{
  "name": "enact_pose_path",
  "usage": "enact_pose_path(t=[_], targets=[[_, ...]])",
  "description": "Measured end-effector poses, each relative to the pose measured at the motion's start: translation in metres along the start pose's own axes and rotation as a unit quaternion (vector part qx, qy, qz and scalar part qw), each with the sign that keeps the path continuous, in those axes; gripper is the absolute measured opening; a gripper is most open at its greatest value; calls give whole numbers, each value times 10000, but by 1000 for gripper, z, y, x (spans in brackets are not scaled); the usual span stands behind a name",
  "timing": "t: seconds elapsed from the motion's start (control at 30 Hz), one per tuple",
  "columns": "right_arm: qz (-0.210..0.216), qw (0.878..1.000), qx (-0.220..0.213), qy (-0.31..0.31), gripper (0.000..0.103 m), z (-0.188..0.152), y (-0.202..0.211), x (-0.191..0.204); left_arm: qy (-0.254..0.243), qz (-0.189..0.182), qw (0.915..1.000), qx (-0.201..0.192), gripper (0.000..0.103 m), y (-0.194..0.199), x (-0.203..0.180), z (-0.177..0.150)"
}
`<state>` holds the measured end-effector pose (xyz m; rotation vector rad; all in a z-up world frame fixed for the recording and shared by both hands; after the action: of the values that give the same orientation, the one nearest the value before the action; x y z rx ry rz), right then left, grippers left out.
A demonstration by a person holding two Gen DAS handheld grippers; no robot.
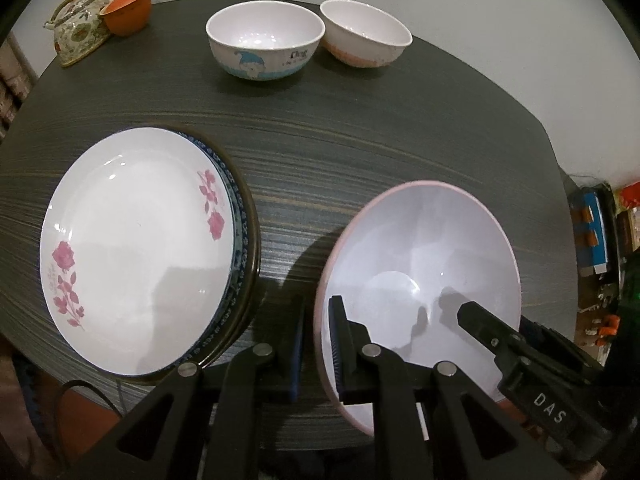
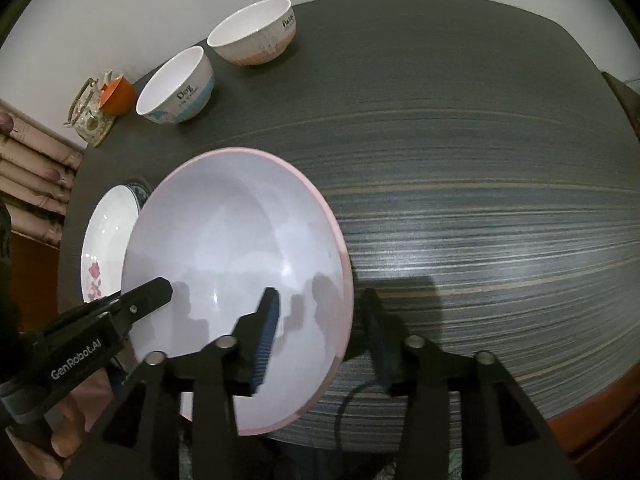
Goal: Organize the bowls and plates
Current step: 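Lift the pink bowl with the right tool and set it down beside the plates, then move the right tool to a white bowl and grasp its rim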
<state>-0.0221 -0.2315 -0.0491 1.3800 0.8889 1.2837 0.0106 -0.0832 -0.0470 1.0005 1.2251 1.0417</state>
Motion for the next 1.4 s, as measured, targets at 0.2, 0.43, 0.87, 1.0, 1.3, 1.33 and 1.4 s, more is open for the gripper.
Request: enact_pose_path(t=[0.2,0.43,0.87,1.0,1.3,1.33,1.4], targets=[[7,9999,-116,-109,48,6,8,-5,102,-98,9998,-104,20,13,6,5],[-33,9991,-397,-111,51,21,28,-5,175,-290,9991,-248,24,30,10,11],[168,9955,-768,536,52,57,54,41,615,17,9947,-827,31,74,60,46],[368,9947,-673,682,52,66,50,59,723,289,9925,-939,34,76,76,57],[368,9944,-484,868,52,99,33,91,914,480,9903,-931,42,65,106,94],[391,9943,-451,882,52,104,30,94,940,456,9902,-921,42,62,108,102],[381,9949,-378,850,52,114,24,98,1010,391,9899,-912,42,61,112,114]])
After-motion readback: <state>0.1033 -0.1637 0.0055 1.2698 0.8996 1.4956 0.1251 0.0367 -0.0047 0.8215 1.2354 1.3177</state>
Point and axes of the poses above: each gripper's, at about its wrist camera, not at the fingertips, and y roughly against the way its jaws point, x to its left, z to its top, the point moved 3 cm from there along -y, roughly the way its jaws point, and after that the axes turned 7 degrees about x, right-handed, at the moved point
